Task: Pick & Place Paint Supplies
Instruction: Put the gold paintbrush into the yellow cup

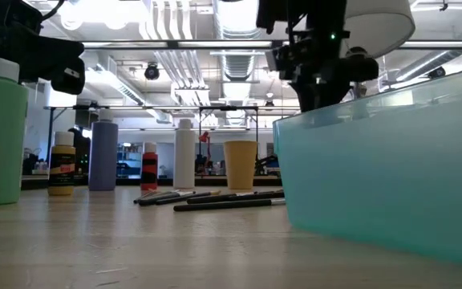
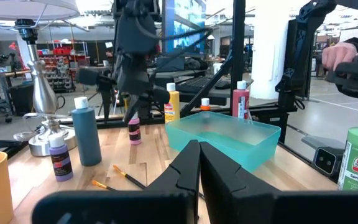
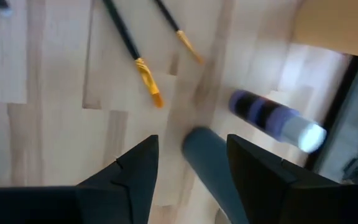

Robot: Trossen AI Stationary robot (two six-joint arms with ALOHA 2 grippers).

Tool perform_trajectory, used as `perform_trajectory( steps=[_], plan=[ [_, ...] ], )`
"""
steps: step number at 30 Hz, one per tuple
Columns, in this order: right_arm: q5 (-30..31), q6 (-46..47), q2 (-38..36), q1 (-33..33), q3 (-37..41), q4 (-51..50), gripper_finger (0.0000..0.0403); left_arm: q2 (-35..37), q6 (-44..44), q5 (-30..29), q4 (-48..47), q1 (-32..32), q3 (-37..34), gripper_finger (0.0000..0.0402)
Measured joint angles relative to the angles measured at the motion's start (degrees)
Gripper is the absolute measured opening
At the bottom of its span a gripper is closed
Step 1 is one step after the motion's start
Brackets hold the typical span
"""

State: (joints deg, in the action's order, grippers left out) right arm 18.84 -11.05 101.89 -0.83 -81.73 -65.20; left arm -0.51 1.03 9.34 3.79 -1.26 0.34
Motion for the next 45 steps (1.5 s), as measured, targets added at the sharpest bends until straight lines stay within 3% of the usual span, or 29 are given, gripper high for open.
perform_trajectory(
  steps=[11, 18, 45],
  plan=[
    [-1.5, -1.9, 4.1, 2.4, 0.2, 0.4, 0.0137, 0.0, 0.0, 0.0, 0.0, 0.0, 0.0, 0.0014],
    [-6.5, -3.9, 4.6, 3.4, 2.4, 4.5, 0.0120, 0.0, 0.0, 0.0, 0.0, 0.0, 0.0, 0.0014],
    [-10.0, -7.6, 4.7, 7.4, 11.2, 17.1, 0.0082, -0.1, 0.0, 0.0, 0.0, 0.0, 0.0, 0.0014]
  ],
)
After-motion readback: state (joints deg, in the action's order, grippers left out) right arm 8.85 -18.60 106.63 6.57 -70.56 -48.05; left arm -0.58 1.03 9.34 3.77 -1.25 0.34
